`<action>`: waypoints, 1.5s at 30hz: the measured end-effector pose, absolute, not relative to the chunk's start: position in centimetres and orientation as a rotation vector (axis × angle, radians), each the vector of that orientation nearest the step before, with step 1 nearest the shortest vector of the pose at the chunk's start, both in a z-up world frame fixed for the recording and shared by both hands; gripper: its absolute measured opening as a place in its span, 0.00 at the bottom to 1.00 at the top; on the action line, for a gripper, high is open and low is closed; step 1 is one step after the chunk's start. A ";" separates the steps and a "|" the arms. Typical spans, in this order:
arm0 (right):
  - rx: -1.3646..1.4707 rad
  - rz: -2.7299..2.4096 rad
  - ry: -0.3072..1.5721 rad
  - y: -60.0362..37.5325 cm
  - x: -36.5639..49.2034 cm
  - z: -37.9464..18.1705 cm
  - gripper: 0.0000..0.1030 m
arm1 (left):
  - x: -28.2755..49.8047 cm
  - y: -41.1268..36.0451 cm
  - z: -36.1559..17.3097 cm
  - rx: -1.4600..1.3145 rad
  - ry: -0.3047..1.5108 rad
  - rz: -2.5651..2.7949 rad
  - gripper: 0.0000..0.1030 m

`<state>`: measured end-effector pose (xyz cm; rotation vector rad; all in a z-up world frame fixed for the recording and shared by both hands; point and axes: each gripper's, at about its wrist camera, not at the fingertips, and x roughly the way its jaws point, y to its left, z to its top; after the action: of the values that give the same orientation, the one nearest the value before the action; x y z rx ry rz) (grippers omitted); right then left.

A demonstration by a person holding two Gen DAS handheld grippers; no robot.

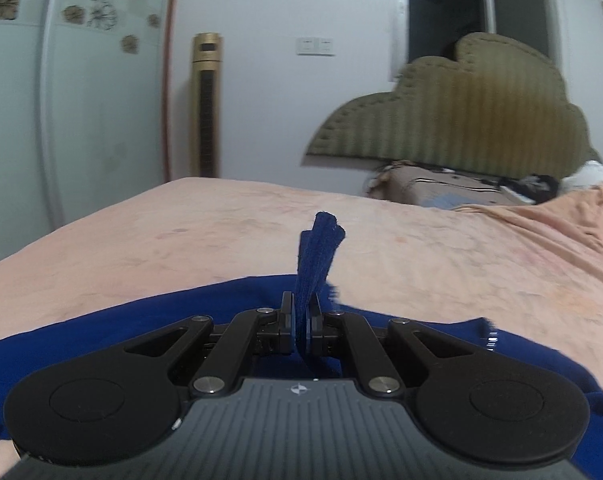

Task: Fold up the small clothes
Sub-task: 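Carry the held sleeve across the sweater body toward the left gripper, then lay the sleeve on the sweater body and open the right gripper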

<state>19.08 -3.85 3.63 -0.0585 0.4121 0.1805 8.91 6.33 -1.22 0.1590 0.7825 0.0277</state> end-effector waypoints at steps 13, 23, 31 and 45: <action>0.007 0.297 0.473 -2.1 20.0 2.7 0.09 | 7.8 7.0 -0.6 0.142 0.759 0.048 1.00; 0.003 0.339 0.473 0.9 20.9 2.3 0.14 | 7.3 7.3 -0.5 0.126 0.771 0.069 1.00; 0.044 0.466 0.514 -0.8 19.7 3.7 0.32 | 8.5 7.4 0.1 0.122 0.776 0.065 1.00; 0.171 -0.013 0.442 -24.9 12.7 6.7 0.39 | 14.7 4.8 2.9 0.096 0.740 -0.014 1.00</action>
<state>12.73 -24.88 6.72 0.1709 0.4415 -0.0130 14.73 4.76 2.94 0.0956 0.7404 -0.0136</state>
